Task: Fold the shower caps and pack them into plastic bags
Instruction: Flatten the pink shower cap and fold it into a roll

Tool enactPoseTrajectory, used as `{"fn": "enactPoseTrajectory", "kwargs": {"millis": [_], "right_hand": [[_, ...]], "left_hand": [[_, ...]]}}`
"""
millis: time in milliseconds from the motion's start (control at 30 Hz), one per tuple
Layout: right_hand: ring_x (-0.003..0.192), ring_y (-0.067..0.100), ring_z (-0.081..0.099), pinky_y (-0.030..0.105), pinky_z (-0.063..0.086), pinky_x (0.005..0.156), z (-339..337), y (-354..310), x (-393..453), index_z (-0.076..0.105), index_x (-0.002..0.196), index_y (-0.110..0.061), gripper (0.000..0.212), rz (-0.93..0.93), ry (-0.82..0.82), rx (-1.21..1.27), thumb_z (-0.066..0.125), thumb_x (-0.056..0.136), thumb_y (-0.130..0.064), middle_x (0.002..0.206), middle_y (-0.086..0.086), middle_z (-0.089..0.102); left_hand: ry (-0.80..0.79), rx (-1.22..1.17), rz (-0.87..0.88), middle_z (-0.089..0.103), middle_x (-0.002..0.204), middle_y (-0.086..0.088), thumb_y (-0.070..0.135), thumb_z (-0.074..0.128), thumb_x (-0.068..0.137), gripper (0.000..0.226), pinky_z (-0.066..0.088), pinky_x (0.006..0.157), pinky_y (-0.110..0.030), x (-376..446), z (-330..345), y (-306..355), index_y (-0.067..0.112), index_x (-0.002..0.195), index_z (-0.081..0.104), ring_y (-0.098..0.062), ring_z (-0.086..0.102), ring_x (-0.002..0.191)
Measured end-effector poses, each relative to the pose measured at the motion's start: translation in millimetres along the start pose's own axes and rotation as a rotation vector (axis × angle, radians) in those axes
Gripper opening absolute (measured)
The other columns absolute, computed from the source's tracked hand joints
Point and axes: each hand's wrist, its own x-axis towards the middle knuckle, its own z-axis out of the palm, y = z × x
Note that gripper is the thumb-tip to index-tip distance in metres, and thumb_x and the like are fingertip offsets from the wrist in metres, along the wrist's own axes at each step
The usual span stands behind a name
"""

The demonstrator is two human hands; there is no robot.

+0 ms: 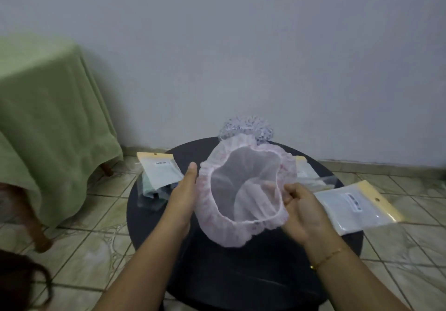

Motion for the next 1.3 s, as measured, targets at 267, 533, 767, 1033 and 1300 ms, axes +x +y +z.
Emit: {"fn": "enactPoseTrajectory", "kwargs": {"millis": [267, 533, 767, 1033, 1300], "right_hand": [[0.097, 0.034, 0.057, 0.045, 0.050, 0.089, -33.4, 11.3, -26.6, 0.057, 0.103, 0.006, 0.025, -0.034, 0.113, -0.164, 0.050, 0.093, -0.016, 0.102, 0.021, 0.059], [0.073, 0.019, 0.061, 0.032, 0.048, 0.065, -37.2, 8.0, -32.7, 0.061, 0.083, -0.013, 0.029, -0.200, 0.190, -0.458, 0.047, 0.097, -0.035, 0.078, 0.005, 0.065], [0.065, 0.017, 0.047, 0.027, 0.030, 0.053, -63.1, 1.8, -27.0, 0.052, 0.076, -0.005, 0.036, -0.446, 0.380, -1.111, 0.047, 0.096, -0.034, 0.067, 0.004, 0.051], [0.072, 0.024, 0.052, 0.032, 0.039, 0.064, -70.9, 16.3, -22.0, 0.043, 0.086, -0.014, 0.028, -0.399, 0.361, -1.512, 0.039, 0.098, -0.040, 0.070, 0.001, 0.050], [0.076, 0.028, 0.053, 0.029, 0.033, 0.056, -63.1, 5.8, -23.8, 0.054, 0.081, -0.002, 0.043, -0.394, 0.364, -1.365, 0.043, 0.096, -0.041, 0.072, 0.006, 0.055]], "left_hand": [[-0.101, 0.138, 0.008, 0.071, 0.102, -0.005, 0.059, 0.061, 0.075, 0.045, 0.047, 0.096, -0.045, -22.1, 3.1, -18.5, 0.019, 0.092, 0.072, -0.023, 0.065, 0.098], [0.115, 0.378, 0.196, 0.056, 0.077, 0.002, 0.032, 0.047, 0.095, 0.027, 0.045, 0.080, -0.036, -25.4, -2.3, -22.2, 0.025, 0.070, 0.051, -0.013, 0.052, 0.073], [0.207, 0.899, 0.300, 0.061, 0.082, -0.009, 0.035, 0.036, 0.097, 0.034, 0.047, 0.073, -0.038, -2.9, -29.4, -31.4, 0.009, 0.086, 0.055, -0.026, 0.058, 0.077], [0.216, 1.318, 0.215, 0.060, 0.086, -0.002, 0.034, 0.036, 0.099, 0.024, 0.047, 0.074, -0.037, 13.0, -46.4, -54.4, 0.016, 0.091, 0.050, -0.024, 0.060, 0.084], [0.208, 1.353, 0.540, 0.055, 0.106, -0.001, 0.012, 0.046, 0.091, 0.019, 0.046, 0.071, -0.036, -5.1, -40.8, -55.3, 0.017, 0.107, 0.052, -0.022, 0.057, 0.090]]}}
